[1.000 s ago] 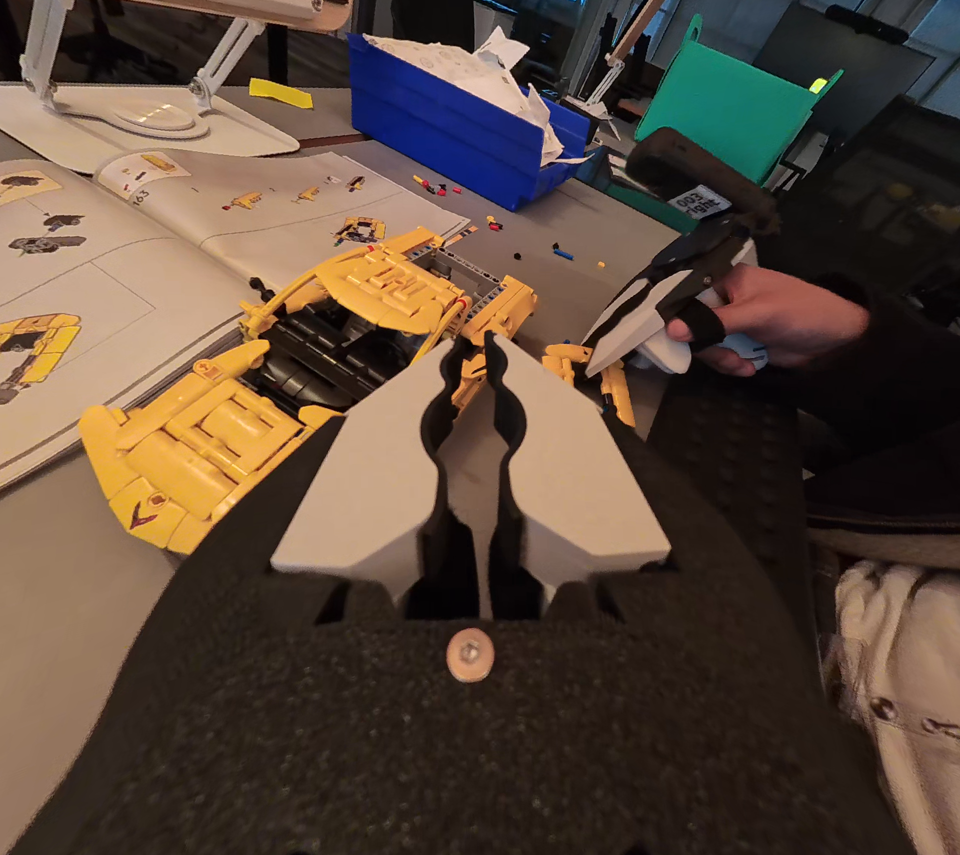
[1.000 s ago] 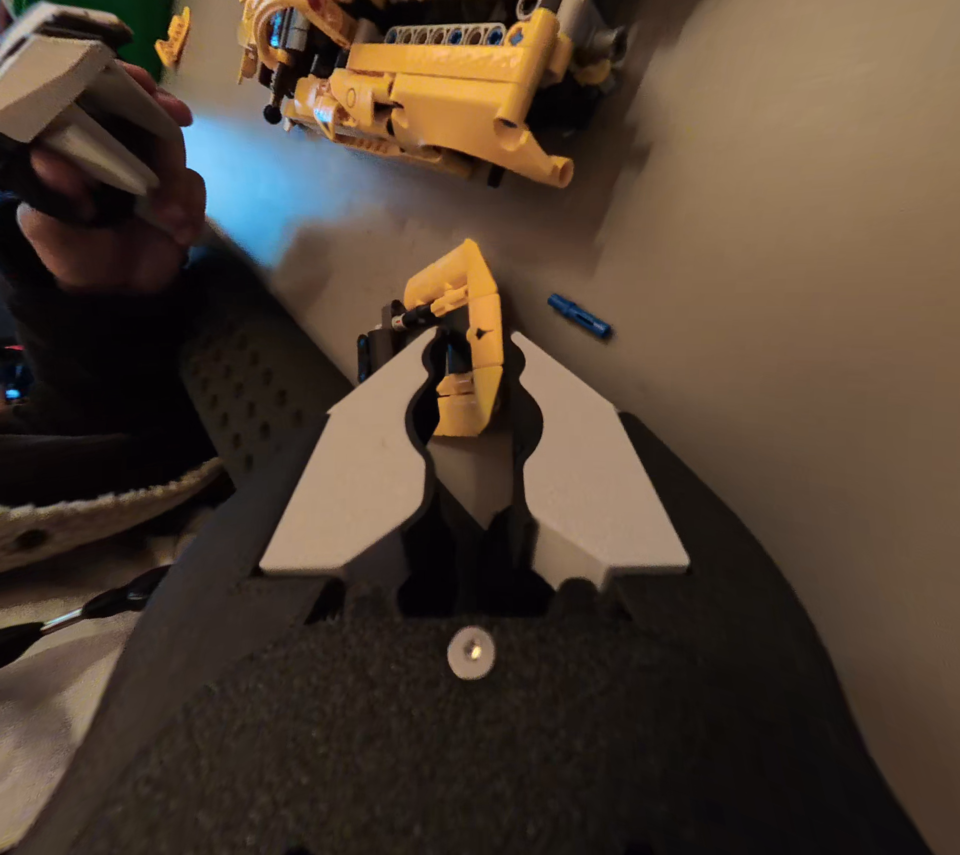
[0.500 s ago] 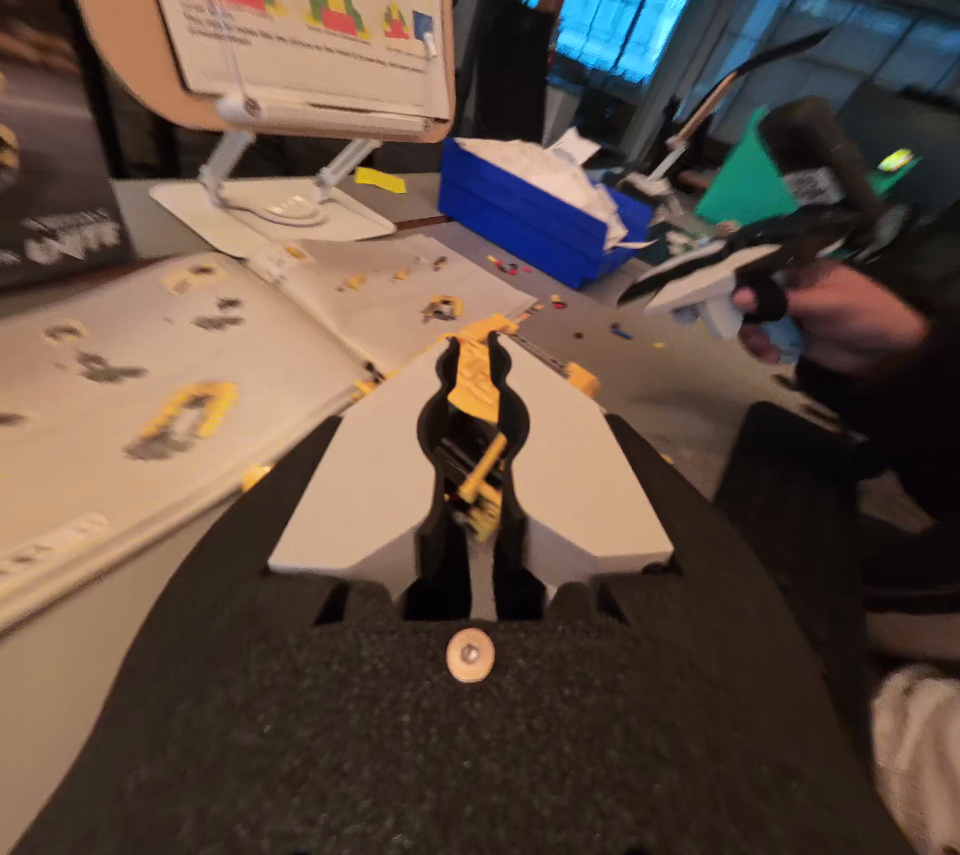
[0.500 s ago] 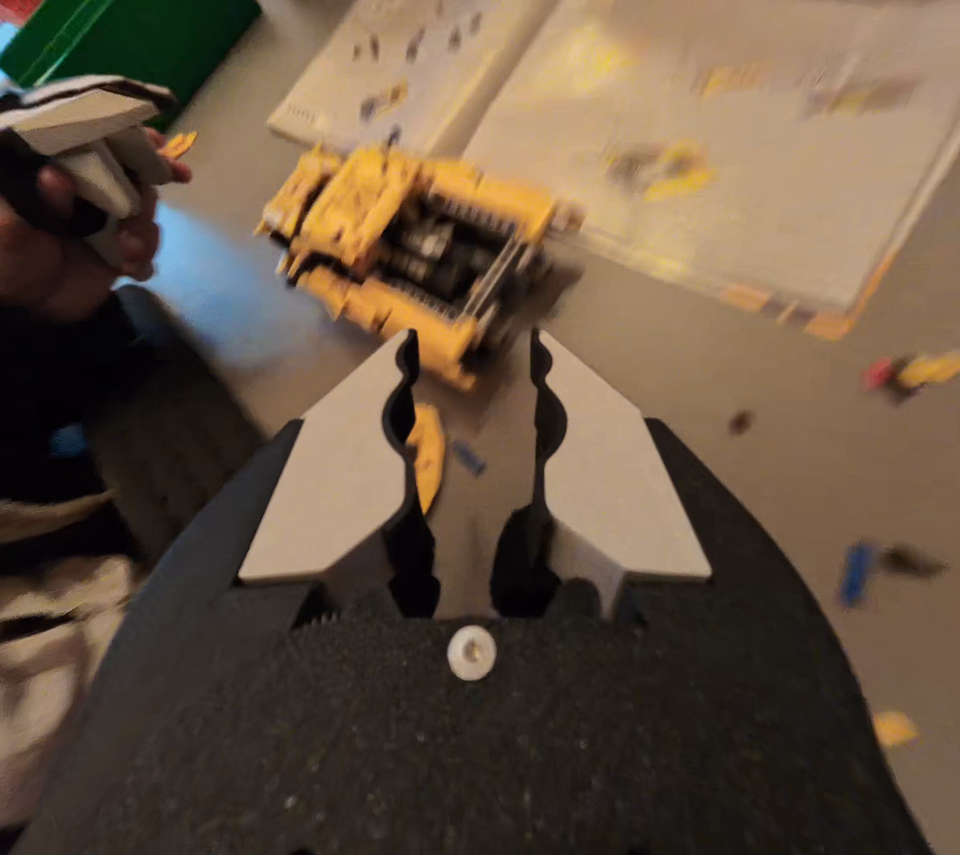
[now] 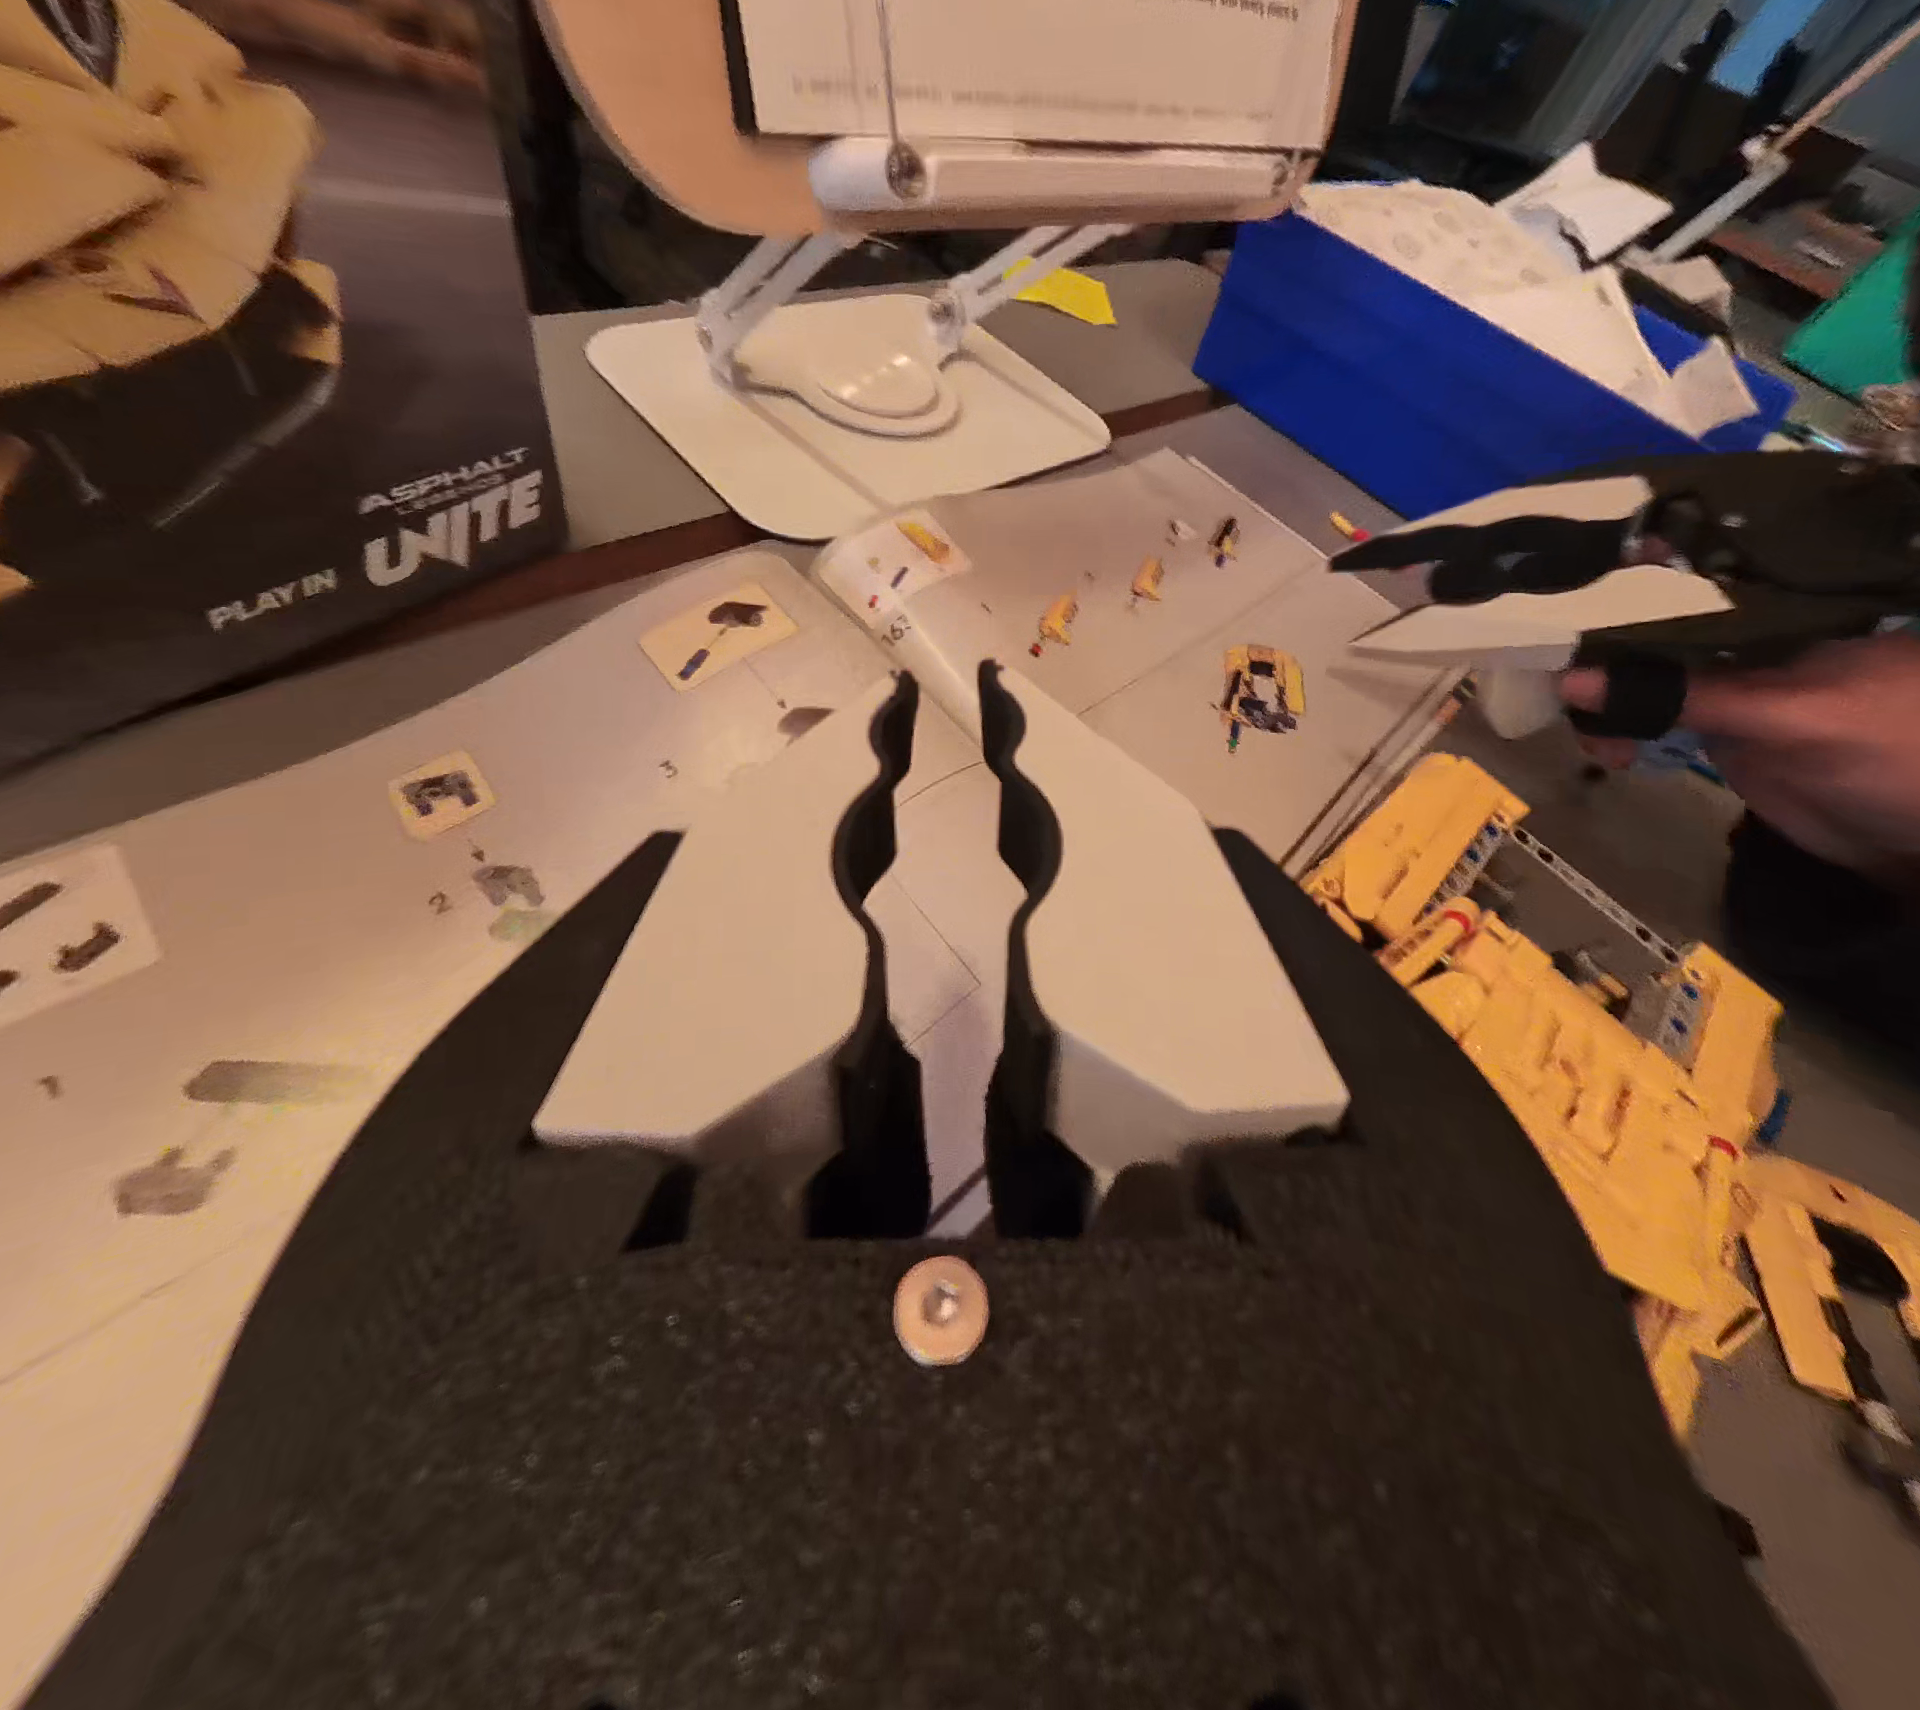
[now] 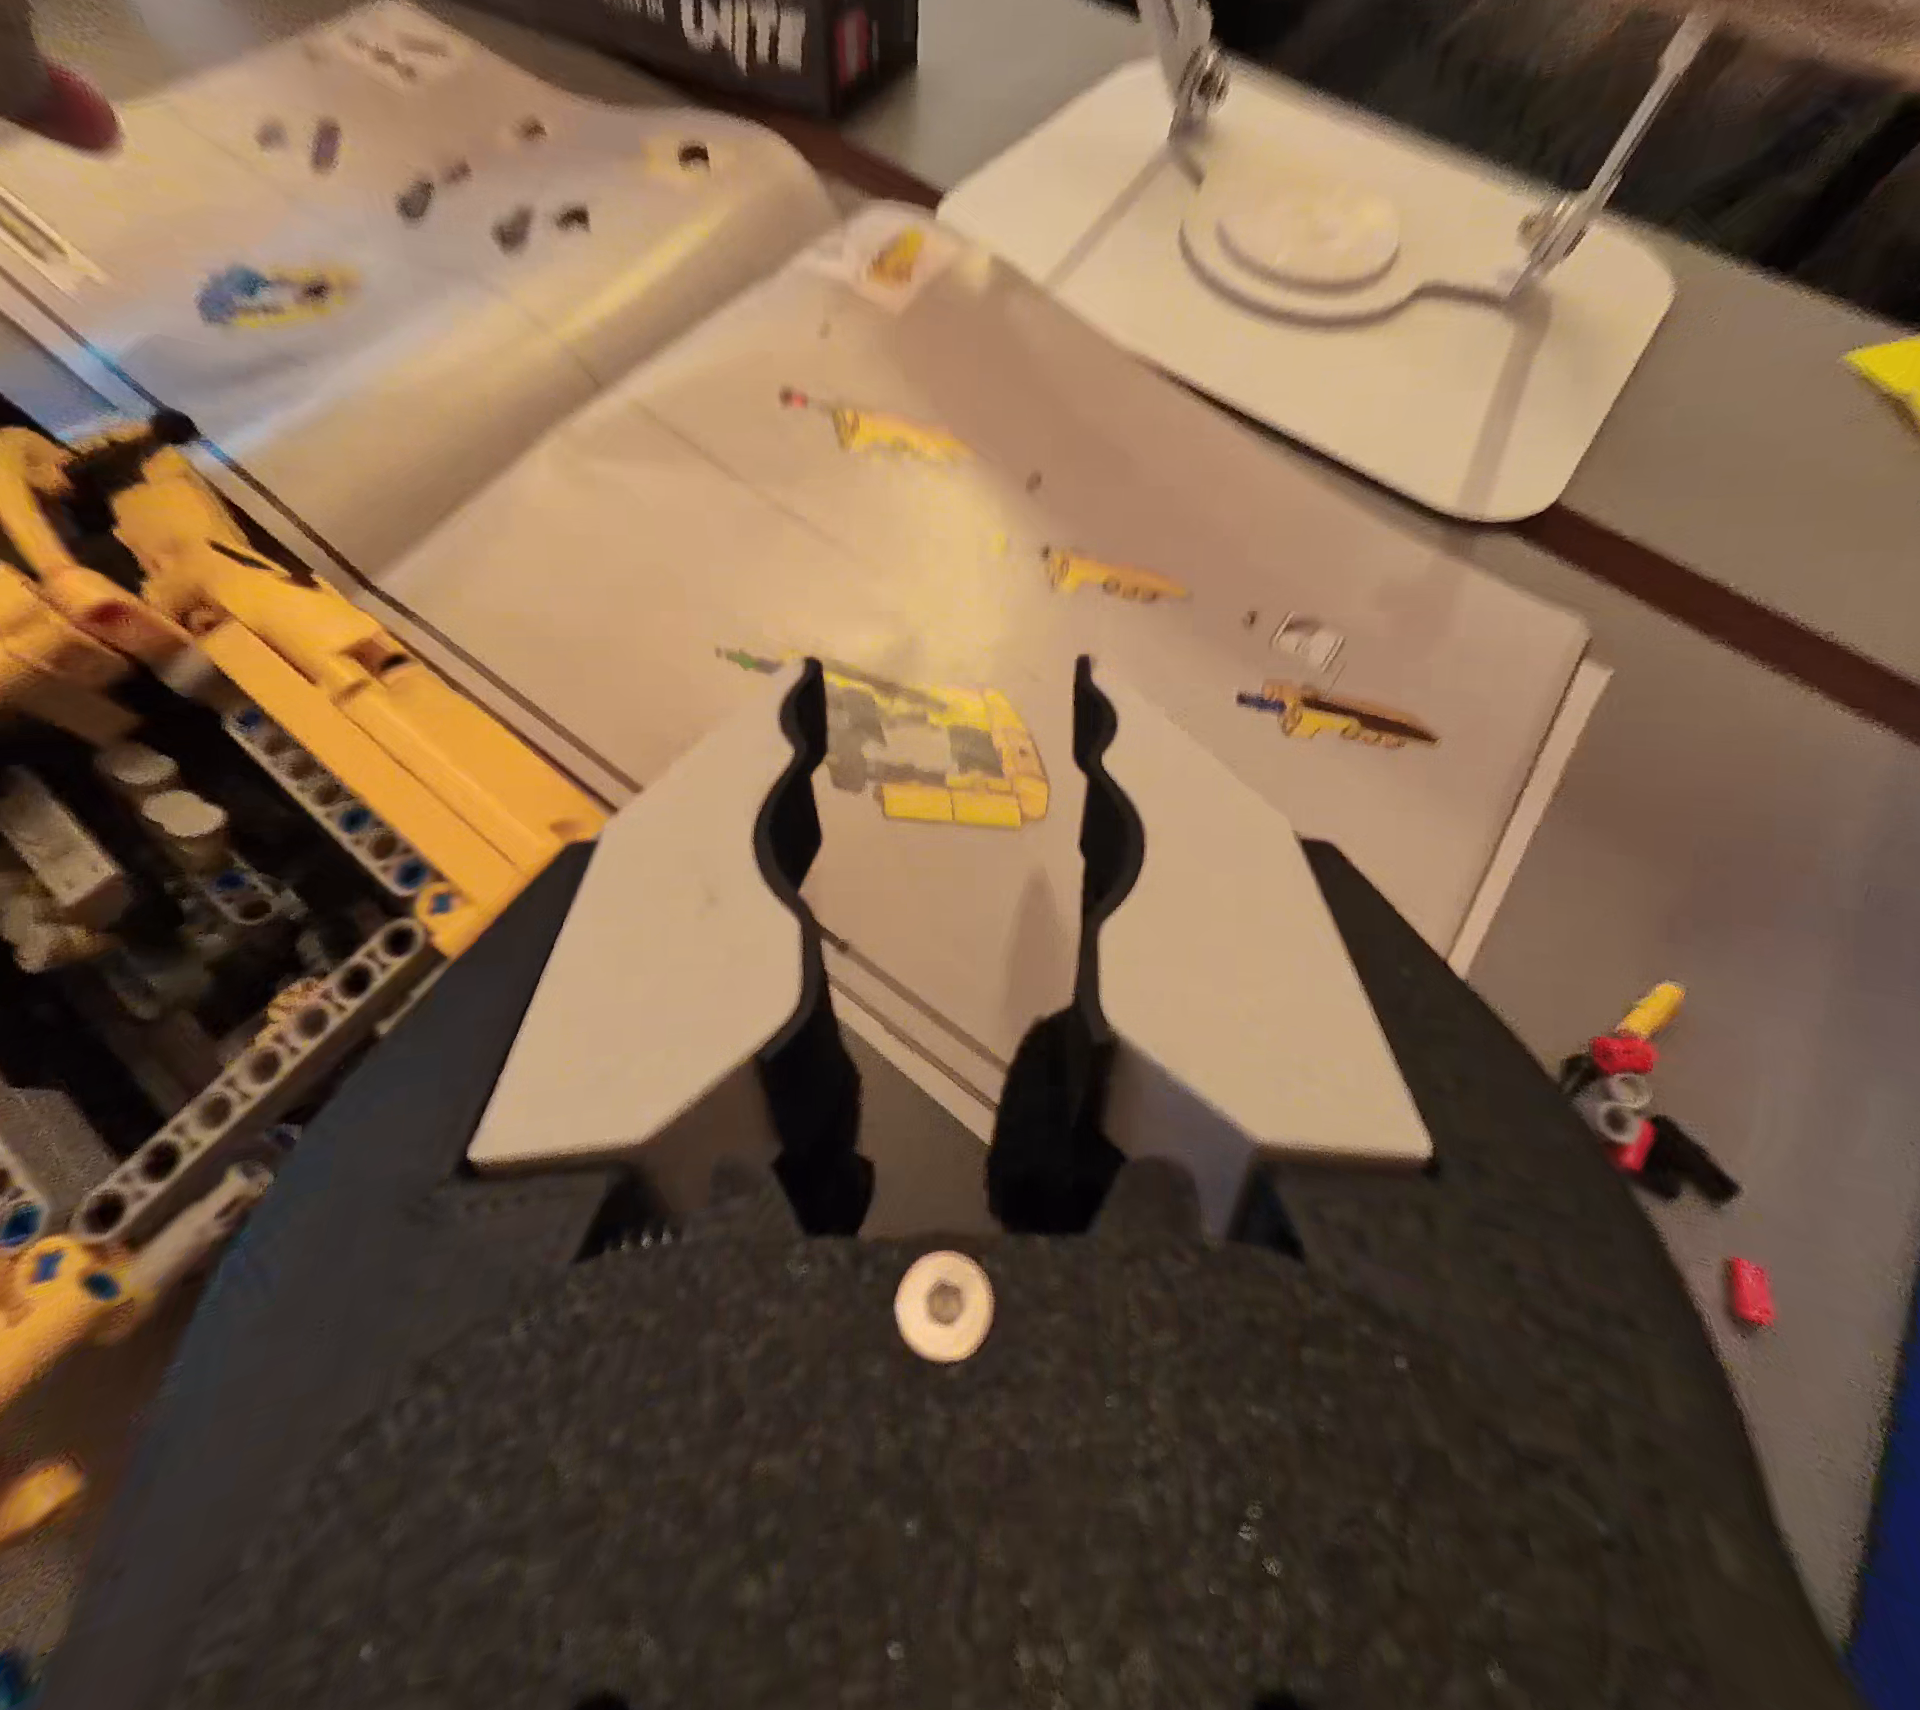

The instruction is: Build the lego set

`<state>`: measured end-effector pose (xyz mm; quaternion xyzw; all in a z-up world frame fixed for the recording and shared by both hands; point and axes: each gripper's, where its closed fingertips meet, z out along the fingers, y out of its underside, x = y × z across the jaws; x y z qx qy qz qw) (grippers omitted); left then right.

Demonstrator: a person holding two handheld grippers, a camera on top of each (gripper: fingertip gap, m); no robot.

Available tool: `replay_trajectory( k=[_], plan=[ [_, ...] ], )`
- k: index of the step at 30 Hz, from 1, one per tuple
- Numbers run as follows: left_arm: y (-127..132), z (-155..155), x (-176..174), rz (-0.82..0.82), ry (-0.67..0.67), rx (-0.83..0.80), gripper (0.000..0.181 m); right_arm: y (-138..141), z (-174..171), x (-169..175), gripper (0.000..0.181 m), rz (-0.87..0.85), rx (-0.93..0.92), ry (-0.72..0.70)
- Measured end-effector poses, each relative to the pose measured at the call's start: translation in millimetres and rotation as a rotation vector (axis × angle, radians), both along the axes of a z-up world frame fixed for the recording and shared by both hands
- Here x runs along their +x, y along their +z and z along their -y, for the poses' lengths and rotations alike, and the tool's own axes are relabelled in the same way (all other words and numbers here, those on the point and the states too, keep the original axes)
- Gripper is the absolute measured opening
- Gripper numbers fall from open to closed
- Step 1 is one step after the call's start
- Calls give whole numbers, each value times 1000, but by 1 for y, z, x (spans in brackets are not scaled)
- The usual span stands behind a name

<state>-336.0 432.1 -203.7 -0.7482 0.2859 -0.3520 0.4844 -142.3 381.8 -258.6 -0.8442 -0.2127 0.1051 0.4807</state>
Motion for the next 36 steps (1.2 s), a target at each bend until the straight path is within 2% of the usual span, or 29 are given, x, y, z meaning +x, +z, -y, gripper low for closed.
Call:
replay_trajectory(
  k=[4, 6, 9, 11, 13, 17, 23, 25, 28, 31, 33, 36],
  plan=[
    [0, -6, 5, -30, -35, 43, 15, -26, -6, -7, 60, -117, -206, 7],
    [-3, -3, 6, -28, -55, 38, 16, -40, -7, -5, 74, -94, -253, -3],
    [-9, 1, 1, -23, -55, 38, 16, -42, -5, 0, 66, -36, -235, -21],
    [-11, -3, -4, -21, -46, 32, 16, -45, 0, 7, 56, 67, -257, -19],
    [-14, -7, -9, -6, -38, 1, 16, -46, 2, 12, 56, 123, -241, -32],
    [-20, -11, -17, 25, -28, -61, 16, -46, 2, 12, 56, 95, -216, -44],
    [-18, -12, -20, 36, -22, -59, 16, -45, 2, 11, 55, 84, -221, -43],
    [-17, -11, -18, 44, -30, -60, 15, -33, 3, 9, 54, 37, -228, -14],
    [-14, -10, -17, 63, -38, -63, 15, 21, 10, 37, 52, 11, -147, -40],
    [-12, -8, -17, 78, -46, -68, 15, 63, 44, 98, 44, 103, -54, -172],
    [-12, -9, -17, 76, -47, -66, 15, 72, 78, 128, 38, 121, -30, -224],
    [-12, -11, -21, 63, -35, -57, 15, 46, 131, 151, 35, 74, -124, -277]
  ],
)
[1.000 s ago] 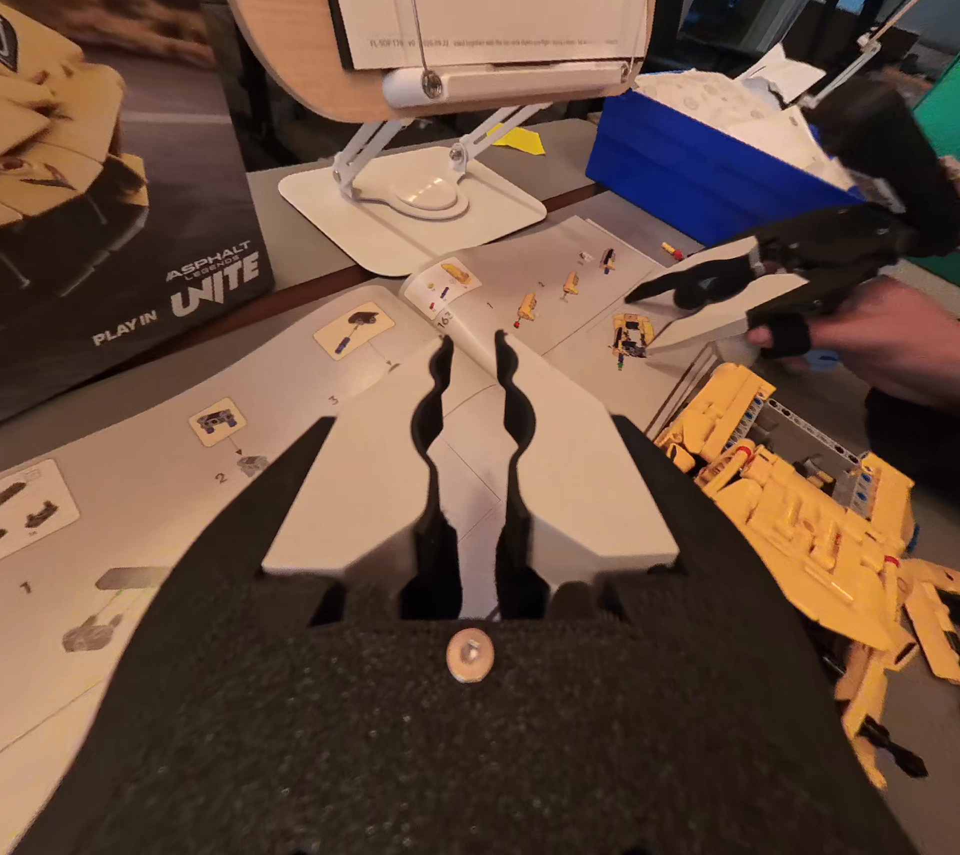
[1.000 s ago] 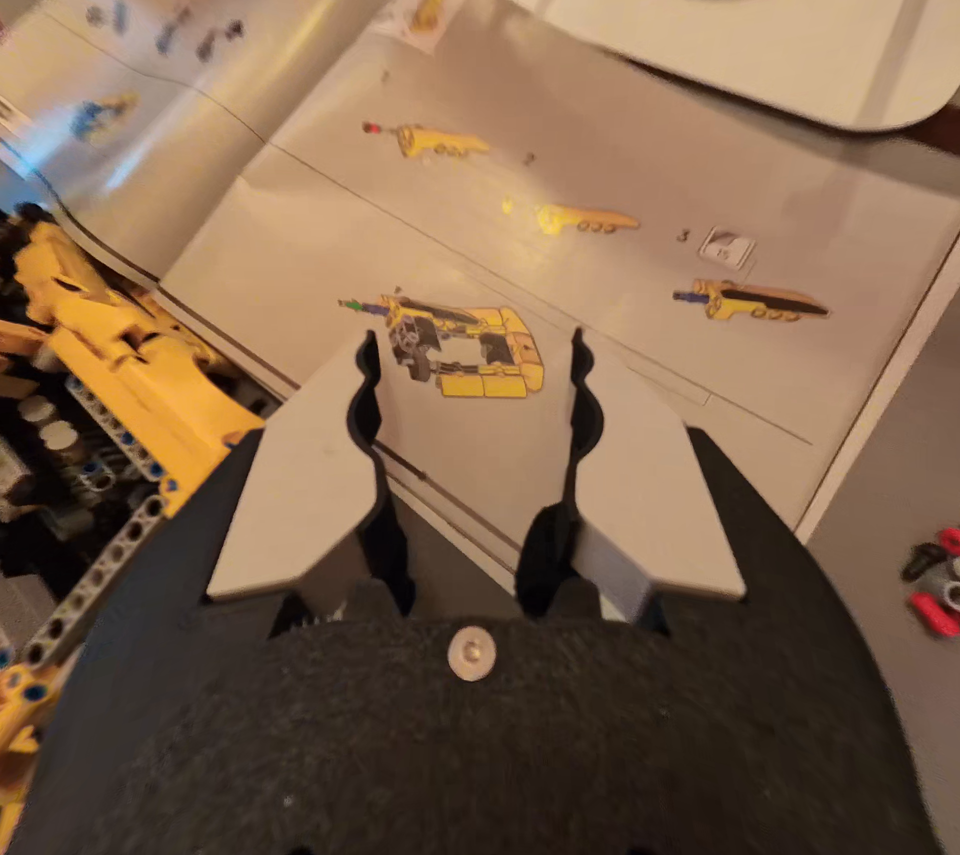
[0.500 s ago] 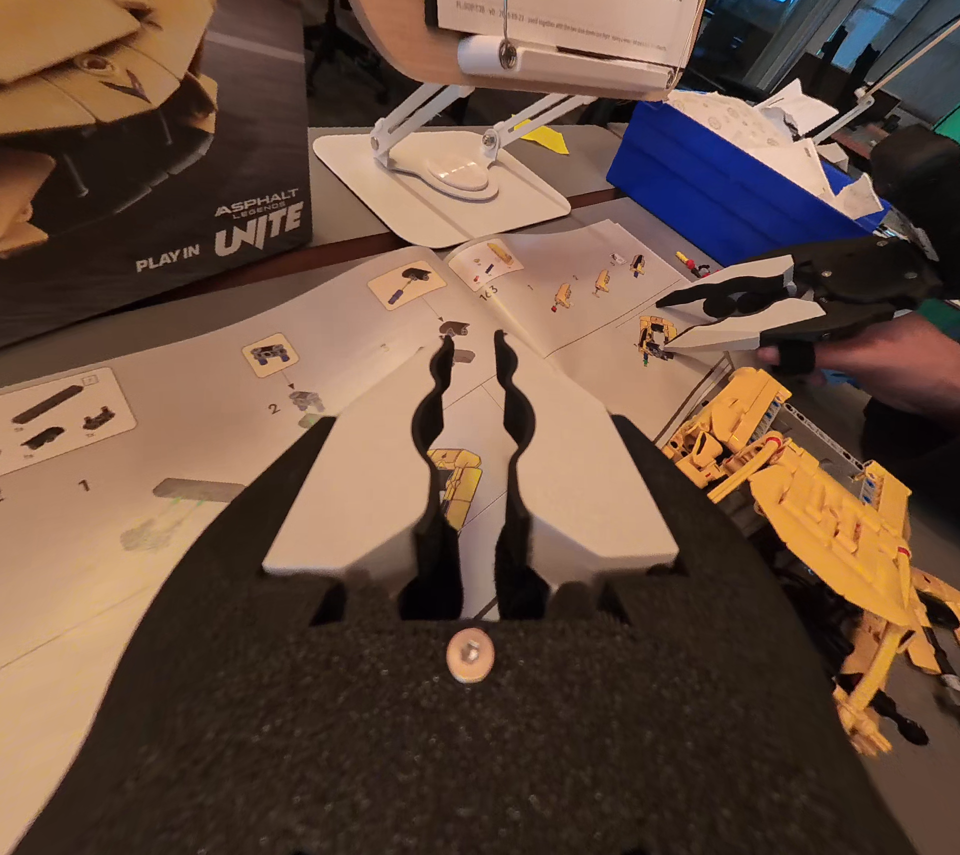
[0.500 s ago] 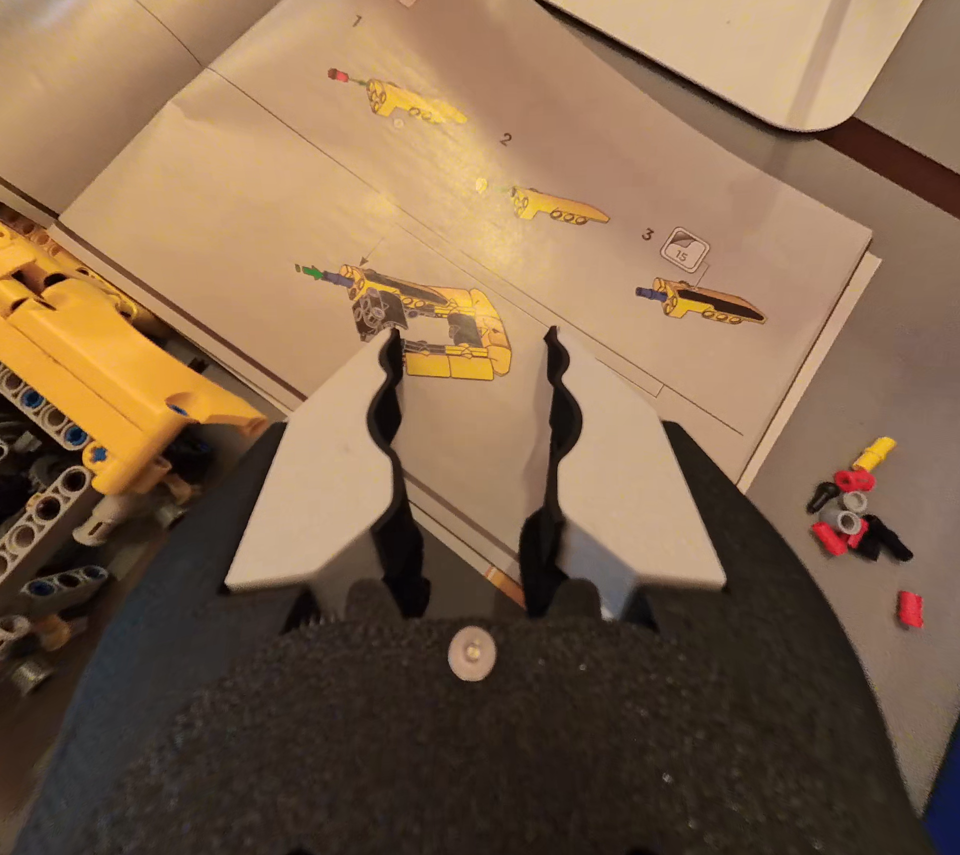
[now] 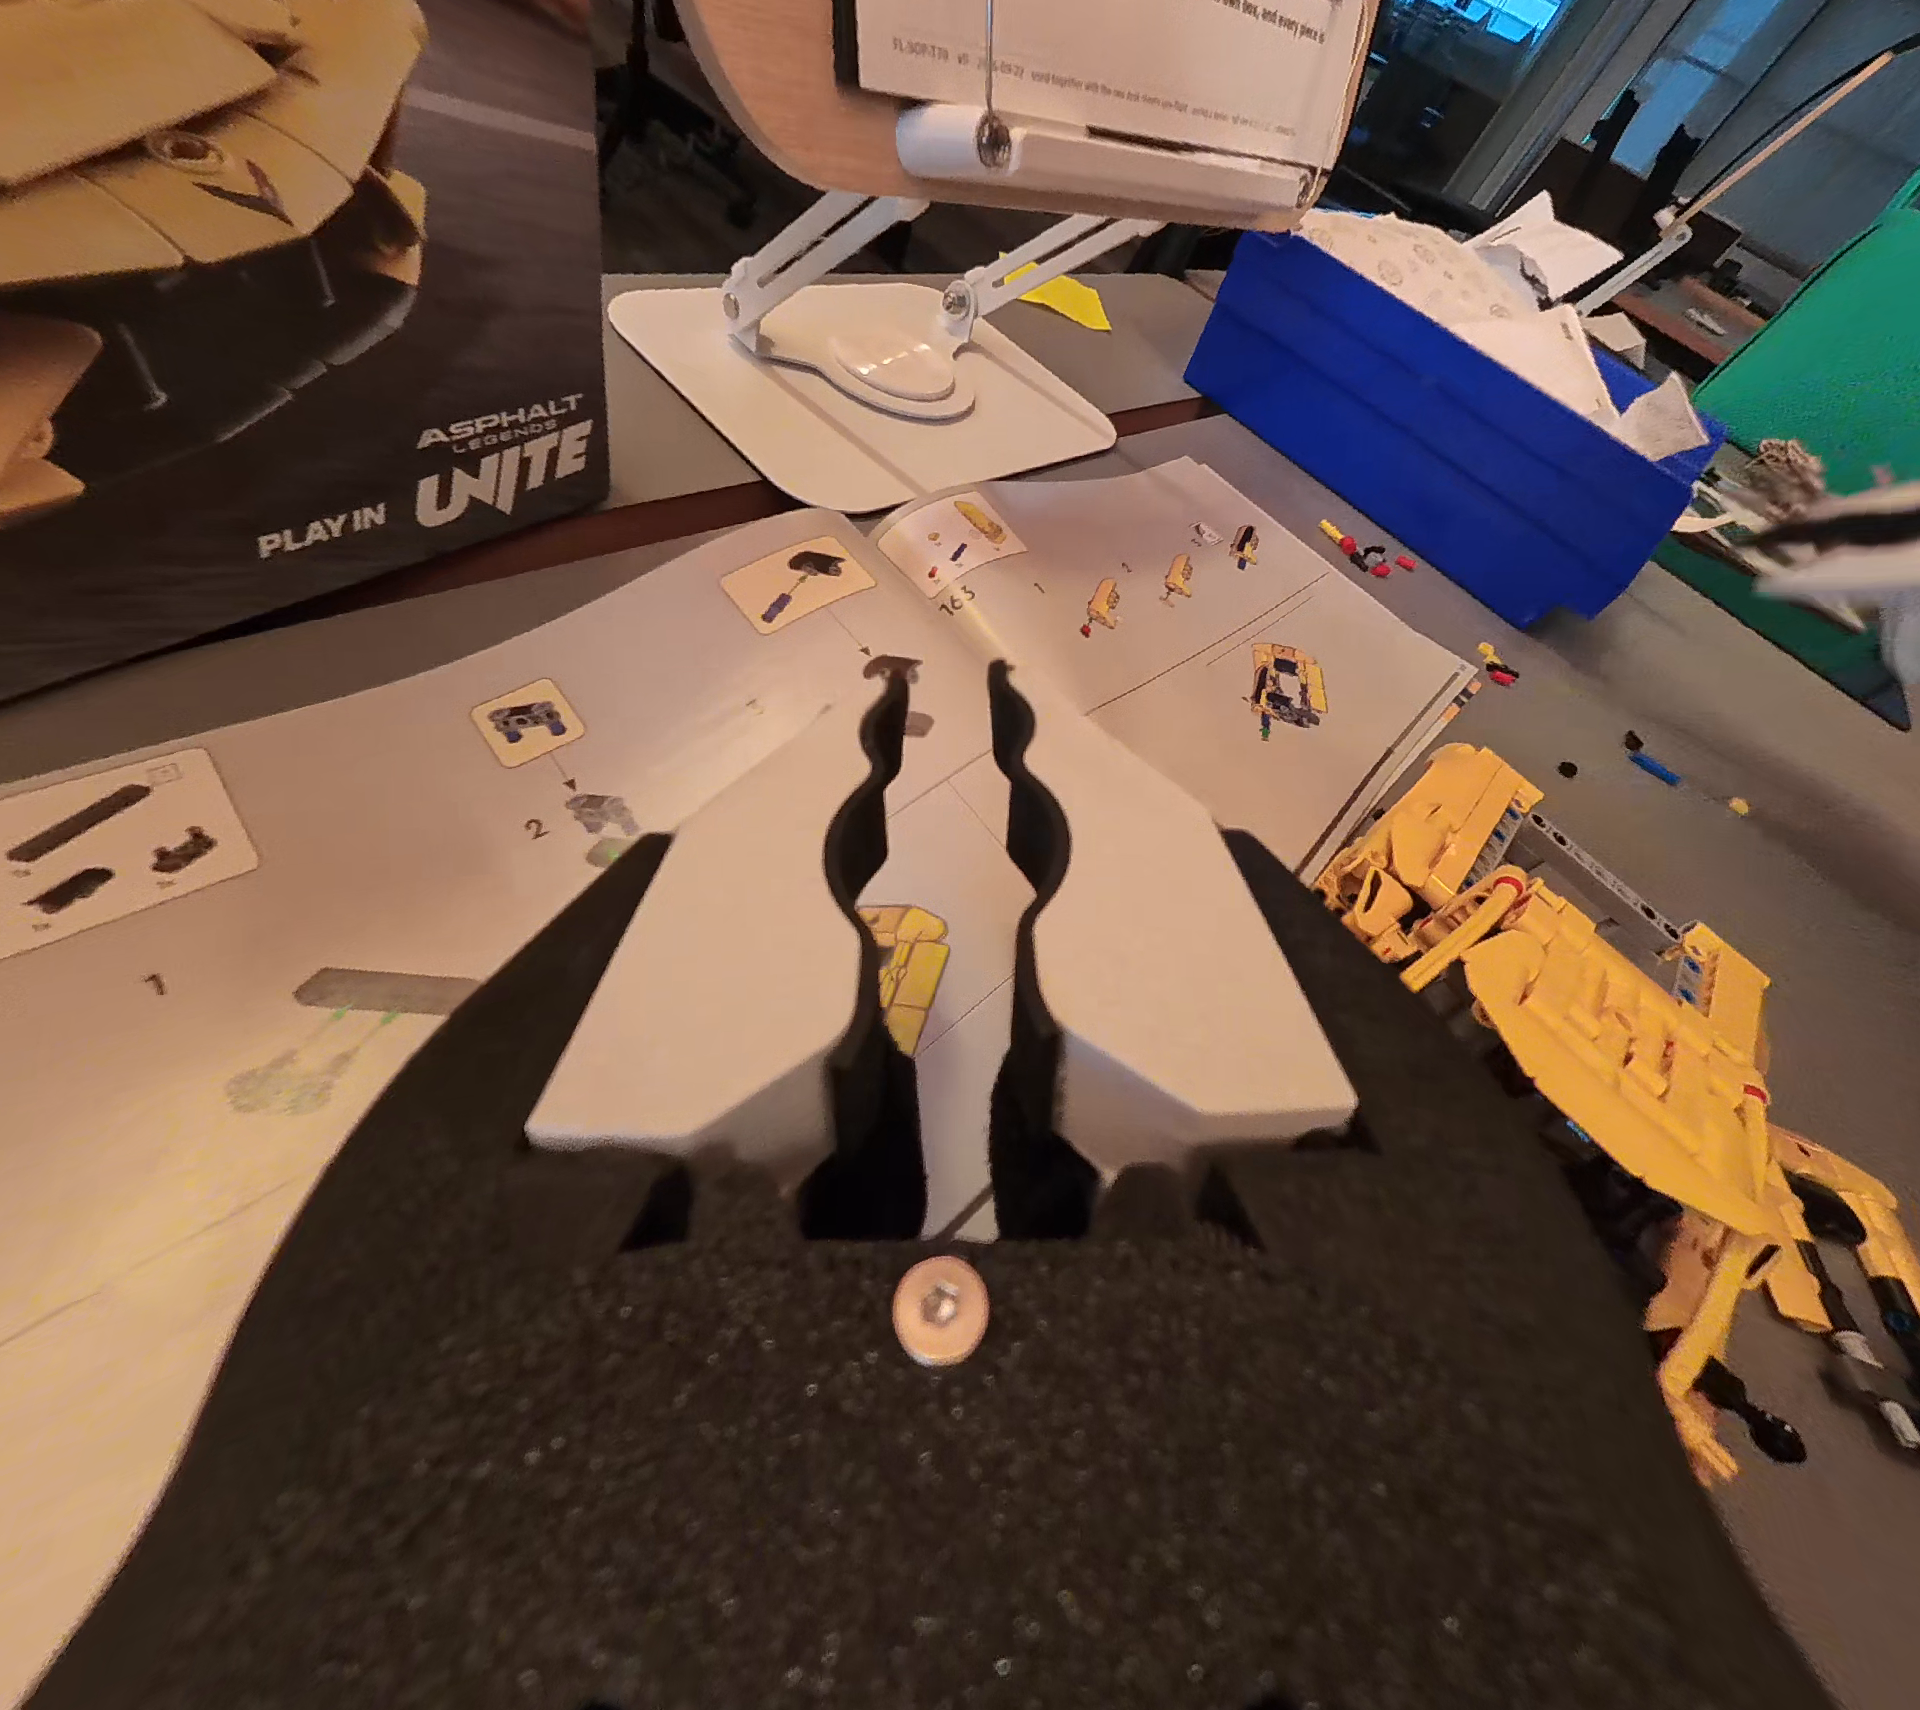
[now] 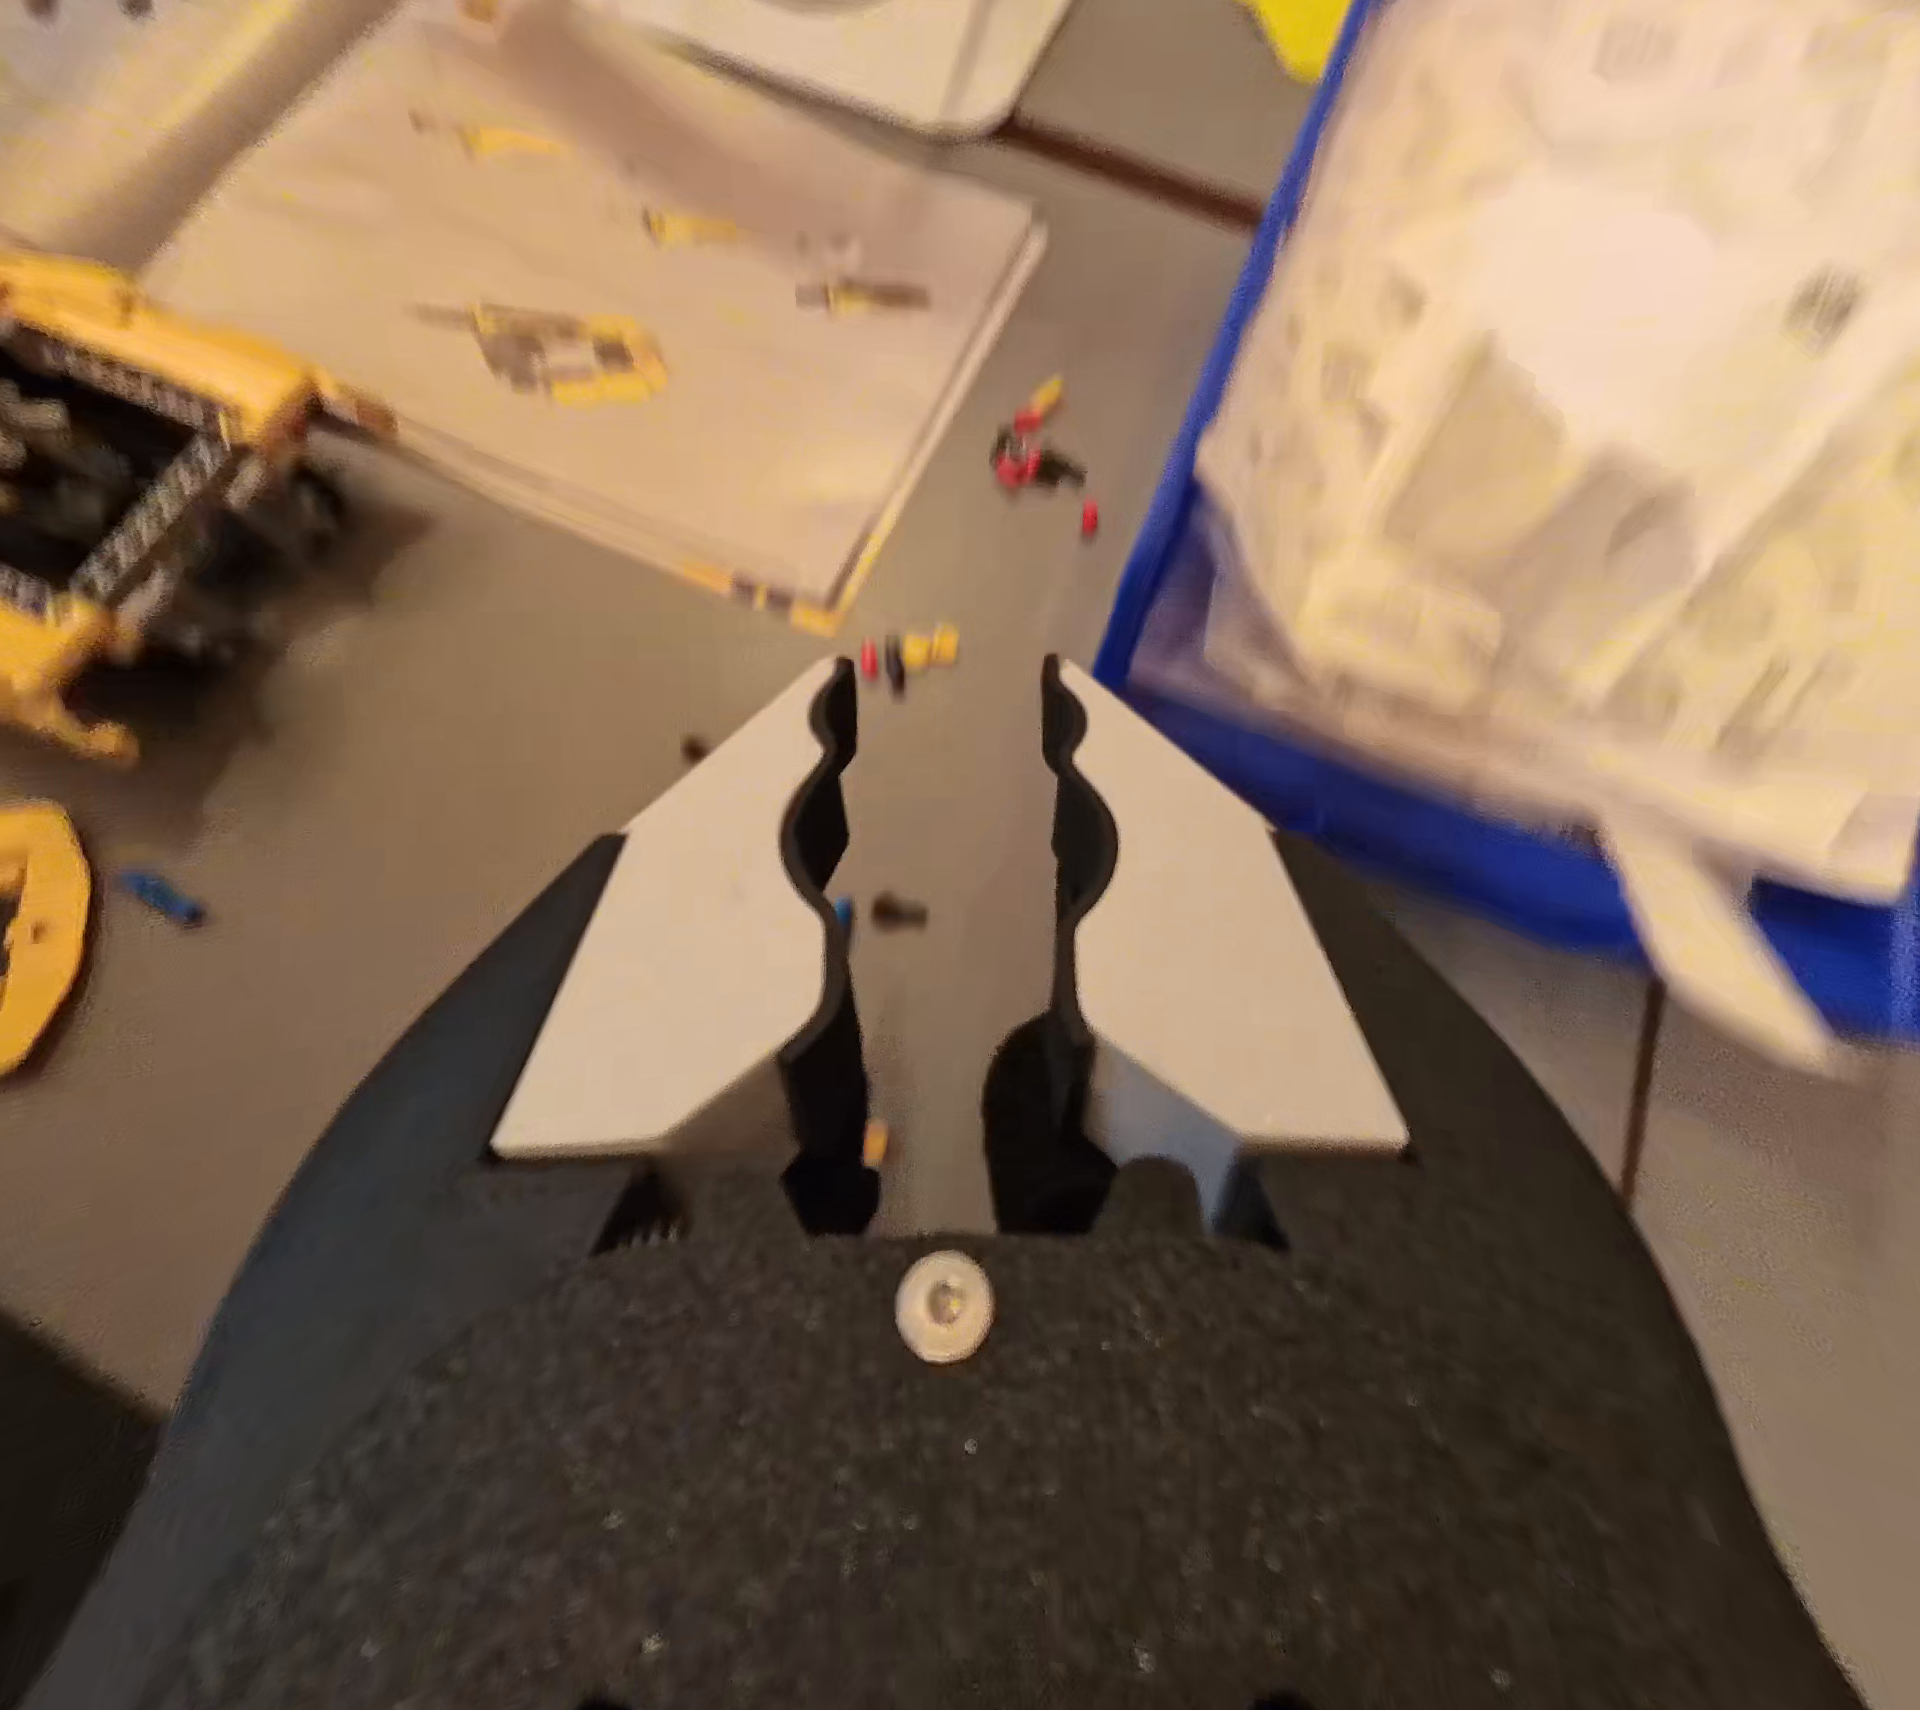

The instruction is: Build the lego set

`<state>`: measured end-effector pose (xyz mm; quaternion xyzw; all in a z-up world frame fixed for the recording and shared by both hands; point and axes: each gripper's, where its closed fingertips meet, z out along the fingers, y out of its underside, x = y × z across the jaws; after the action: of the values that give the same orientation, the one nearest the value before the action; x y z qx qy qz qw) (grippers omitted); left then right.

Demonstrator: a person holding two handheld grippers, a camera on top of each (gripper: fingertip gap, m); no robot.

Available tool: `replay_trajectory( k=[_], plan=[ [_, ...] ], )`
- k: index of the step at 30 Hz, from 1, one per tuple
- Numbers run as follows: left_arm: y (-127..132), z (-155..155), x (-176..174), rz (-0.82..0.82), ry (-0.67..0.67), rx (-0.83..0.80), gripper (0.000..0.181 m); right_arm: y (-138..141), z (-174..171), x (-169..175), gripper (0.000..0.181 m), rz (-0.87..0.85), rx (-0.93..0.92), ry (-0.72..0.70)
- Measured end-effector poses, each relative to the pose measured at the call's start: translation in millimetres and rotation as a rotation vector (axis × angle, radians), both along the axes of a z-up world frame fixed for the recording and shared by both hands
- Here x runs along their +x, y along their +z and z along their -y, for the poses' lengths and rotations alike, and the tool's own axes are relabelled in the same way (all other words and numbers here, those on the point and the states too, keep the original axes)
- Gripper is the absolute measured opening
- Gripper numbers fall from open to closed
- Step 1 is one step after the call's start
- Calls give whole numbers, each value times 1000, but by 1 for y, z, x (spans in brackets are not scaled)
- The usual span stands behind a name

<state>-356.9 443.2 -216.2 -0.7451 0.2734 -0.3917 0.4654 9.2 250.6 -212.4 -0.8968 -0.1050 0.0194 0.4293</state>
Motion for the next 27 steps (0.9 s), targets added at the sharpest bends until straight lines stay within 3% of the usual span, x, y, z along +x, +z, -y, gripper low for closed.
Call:
replay_trajectory(
  k=[3, 5, 14, 23, 27],
  plan=[
    [7, -1, -3, 20, 9, 11, 15, -32, 45, 5, 35, -7, -64, -20],
    [8, 0, -2, 21, 9, 15, 15, -42, 50, -8, 35, -88, -55, -34],
    [8, 8, 9, -15, -23, 49, 15, -73, -29, -45, 30, 9, -14, 54],
    [12, 7, 7, -2, -25, 47, 15, -87, -39, -37, 23, 68, -75, 56],
    [11, 8, 8, -3, -30, 45, 15, -91, -37, -34, 9, 66, -80, 47]
  ],
)
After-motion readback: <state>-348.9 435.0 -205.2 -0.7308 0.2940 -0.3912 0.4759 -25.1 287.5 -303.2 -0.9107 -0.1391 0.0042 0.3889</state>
